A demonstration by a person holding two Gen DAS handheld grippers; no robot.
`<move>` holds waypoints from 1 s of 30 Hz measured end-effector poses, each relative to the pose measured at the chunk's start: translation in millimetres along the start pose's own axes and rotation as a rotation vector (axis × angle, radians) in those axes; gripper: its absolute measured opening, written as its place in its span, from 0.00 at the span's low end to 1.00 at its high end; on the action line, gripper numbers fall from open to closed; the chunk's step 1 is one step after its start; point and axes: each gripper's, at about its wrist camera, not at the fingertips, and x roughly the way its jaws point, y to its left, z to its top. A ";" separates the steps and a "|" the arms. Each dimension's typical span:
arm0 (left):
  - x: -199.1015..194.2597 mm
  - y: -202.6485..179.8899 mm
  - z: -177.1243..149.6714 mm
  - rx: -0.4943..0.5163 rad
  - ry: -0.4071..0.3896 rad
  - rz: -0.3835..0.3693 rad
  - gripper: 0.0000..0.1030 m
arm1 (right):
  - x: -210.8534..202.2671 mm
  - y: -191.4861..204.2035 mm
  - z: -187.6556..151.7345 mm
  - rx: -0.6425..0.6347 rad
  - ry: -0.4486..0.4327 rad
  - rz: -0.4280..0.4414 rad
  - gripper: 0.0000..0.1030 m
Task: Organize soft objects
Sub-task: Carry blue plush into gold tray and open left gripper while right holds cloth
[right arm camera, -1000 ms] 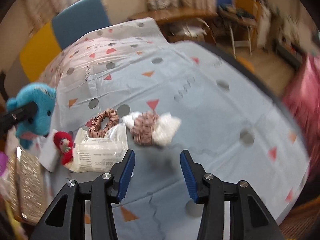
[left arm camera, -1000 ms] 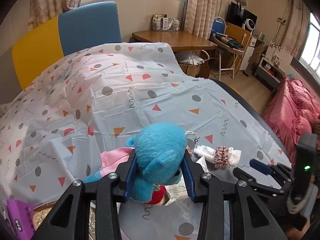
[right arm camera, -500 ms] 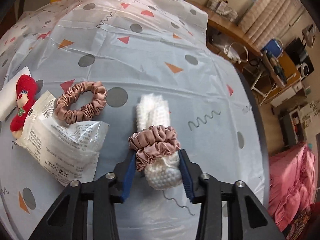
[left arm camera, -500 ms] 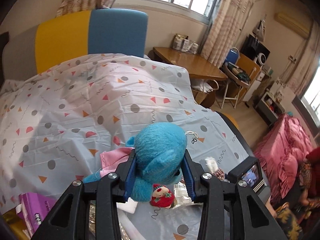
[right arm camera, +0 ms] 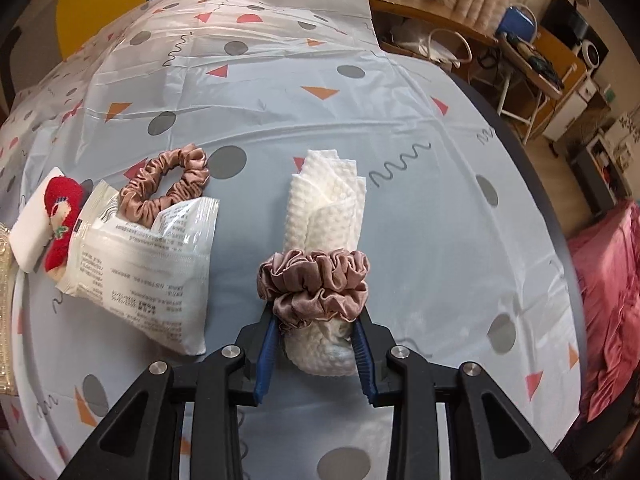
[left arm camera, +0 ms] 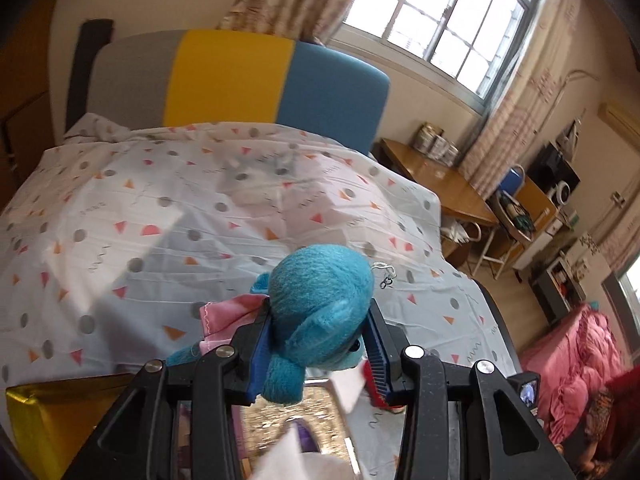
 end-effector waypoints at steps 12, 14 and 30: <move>-75.3 130.2 -61.3 -0.155 -0.064 0.143 0.42 | -15.2 29.9 -31.5 0.009 0.031 0.041 0.33; -88.9 156.2 -80.3 -0.201 -0.072 0.166 0.42 | -15.6 34.0 -35.8 0.012 0.025 0.040 0.33; -74.2 250.9 -194.2 -0.478 0.050 0.256 0.44 | -18.1 45.6 -48.3 -0.024 -0.036 -0.022 0.33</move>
